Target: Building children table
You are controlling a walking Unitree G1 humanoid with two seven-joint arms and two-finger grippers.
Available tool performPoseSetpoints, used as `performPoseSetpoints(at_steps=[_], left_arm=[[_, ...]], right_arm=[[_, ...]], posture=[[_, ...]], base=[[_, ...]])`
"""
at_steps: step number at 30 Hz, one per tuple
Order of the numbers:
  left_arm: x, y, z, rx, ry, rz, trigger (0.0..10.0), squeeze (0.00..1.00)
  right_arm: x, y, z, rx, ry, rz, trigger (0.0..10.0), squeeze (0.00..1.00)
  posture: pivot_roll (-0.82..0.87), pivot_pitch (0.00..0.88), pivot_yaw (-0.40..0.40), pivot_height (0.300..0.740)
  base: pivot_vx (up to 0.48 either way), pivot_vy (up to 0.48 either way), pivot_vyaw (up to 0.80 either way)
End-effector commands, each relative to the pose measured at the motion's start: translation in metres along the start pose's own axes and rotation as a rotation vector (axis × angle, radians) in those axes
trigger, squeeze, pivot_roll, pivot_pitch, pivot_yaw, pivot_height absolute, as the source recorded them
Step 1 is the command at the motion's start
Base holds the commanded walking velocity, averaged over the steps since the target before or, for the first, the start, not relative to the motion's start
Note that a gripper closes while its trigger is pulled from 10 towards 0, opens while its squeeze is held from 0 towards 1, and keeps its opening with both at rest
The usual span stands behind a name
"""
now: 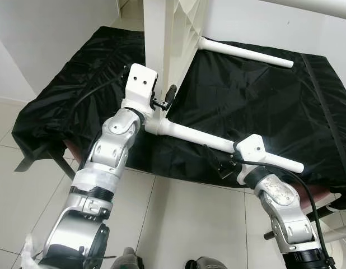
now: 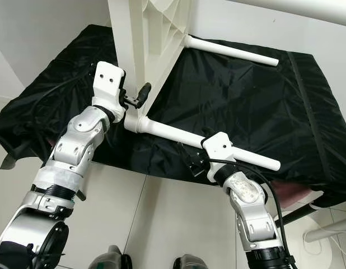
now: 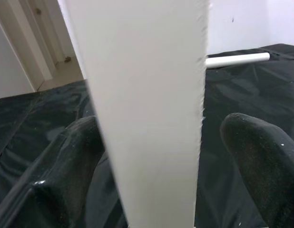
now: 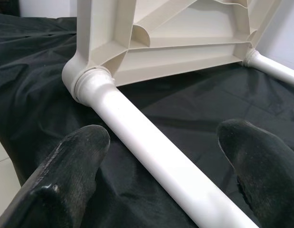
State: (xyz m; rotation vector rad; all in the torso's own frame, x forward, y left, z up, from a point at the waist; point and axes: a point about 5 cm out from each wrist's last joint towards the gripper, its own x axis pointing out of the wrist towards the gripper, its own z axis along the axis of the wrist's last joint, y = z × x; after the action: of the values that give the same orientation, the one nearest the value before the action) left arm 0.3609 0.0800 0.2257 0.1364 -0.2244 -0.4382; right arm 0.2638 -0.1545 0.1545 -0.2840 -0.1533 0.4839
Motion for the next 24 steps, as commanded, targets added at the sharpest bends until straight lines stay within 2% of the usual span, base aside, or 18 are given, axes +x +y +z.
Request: performPoseSetpoints(at_steps=[1,6,9,17,24], left_arm=[[0.006,-0.007,0.003,0.023,-0.025,-0.009,10.0,0.0],[0.012,-0.015,0.005,0.031,-0.046,-0.048,10.0,0.0],[0.013,-0.015,0.005,0.03,-0.047,-0.048,10.0,0.0],[0.025,-0.009,0.01,0.048,-0.056,-0.041,10.0,0.0],[0.034,-0.009,0.013,0.076,-0.056,-0.032,10.0,0.0]], right_arm=[[0.004,0.004,0.002,0.003,-0.011,0.018,10.0,0.0],[0.006,0.011,0.004,0.008,-0.017,0.045,10.0,0.0],[0.007,0.012,0.004,0.01,-0.016,0.049,10.0,0.0],[0.009,0.021,0.008,0.018,-0.023,0.086,10.0,0.0],[0.01,0.026,0.012,0.035,-0.034,0.084,10.0,0.0]], posture=[[-0.1,0.048,0.011,0.74],[-0.11,0.083,0.007,0.74],[-0.11,0.083,0.007,0.74],[-0.12,0.165,0.01,0.74],[-0.12,0.188,0.014,0.74]], base=[[0.0,0.0,0.0],[0.0,0.0,0.0],[0.0,0.0,0.0],[0.0,0.0,0.0],[0.0,0.0,0.0]])
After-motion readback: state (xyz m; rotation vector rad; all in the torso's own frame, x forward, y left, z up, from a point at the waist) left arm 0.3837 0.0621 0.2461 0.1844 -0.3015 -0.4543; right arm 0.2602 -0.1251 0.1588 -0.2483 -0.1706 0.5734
